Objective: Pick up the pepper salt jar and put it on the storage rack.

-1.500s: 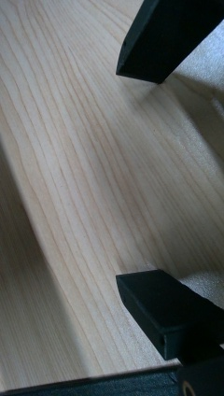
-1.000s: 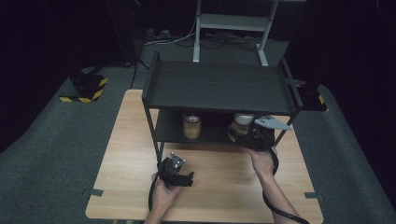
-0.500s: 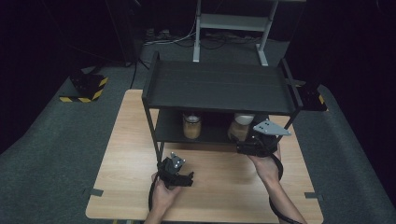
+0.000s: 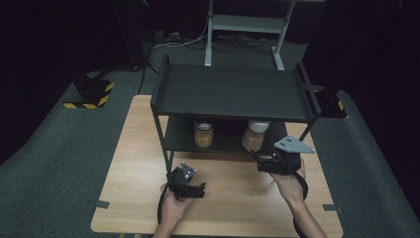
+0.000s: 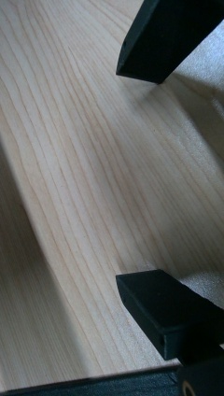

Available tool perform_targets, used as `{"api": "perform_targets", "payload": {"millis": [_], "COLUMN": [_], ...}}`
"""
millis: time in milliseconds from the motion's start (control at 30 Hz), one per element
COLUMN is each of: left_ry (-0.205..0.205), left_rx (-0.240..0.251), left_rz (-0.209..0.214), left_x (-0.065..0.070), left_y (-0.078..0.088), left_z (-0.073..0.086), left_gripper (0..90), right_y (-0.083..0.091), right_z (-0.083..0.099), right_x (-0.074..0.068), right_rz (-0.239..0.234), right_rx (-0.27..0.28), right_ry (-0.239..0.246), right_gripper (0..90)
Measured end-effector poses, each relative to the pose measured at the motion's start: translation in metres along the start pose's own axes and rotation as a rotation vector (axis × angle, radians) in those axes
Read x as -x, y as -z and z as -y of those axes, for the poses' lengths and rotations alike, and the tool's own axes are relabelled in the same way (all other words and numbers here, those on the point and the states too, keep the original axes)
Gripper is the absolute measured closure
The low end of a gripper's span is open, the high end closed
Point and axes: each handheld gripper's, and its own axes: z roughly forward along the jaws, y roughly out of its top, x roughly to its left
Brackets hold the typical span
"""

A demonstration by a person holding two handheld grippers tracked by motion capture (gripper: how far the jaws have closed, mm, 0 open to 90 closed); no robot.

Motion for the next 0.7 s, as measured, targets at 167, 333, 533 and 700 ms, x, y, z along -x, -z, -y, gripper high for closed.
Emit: {"api": "perform_targets", "payload": {"millis": [167, 333, 533, 700], "left_ry": [0.000, 0.000, 0.000, -0.001], "left_rx": [0.000, 0.000, 0.000, 0.000], "left_rz": [0.000, -0.001, -0.001, -0.001], "left_x": [0.000, 0.000, 0.000, 0.000], "left_y": [0.000, 0.000, 0.000, 0.000], "left_z": [0.000, 0.000, 0.000, 0.000], "left_gripper": [2.7, 2.7, 2.8, 2.8], "right_y": [0.006, 0.013, 0.020, 0.027], "right_z": [0.005, 0.009, 0.023, 0.040], "right_x": [0.001, 0.002, -0.001, 0.006], "right_rz": [-0.018, -0.049, -0.060, -0.081], "right_rx": [-0.014, -0.039, -0.087, -0.102], "right_ry": [0.017, 0.028, 0.032, -0.022], "right_gripper": [9.6, 9.6, 8.9, 9.0]}}
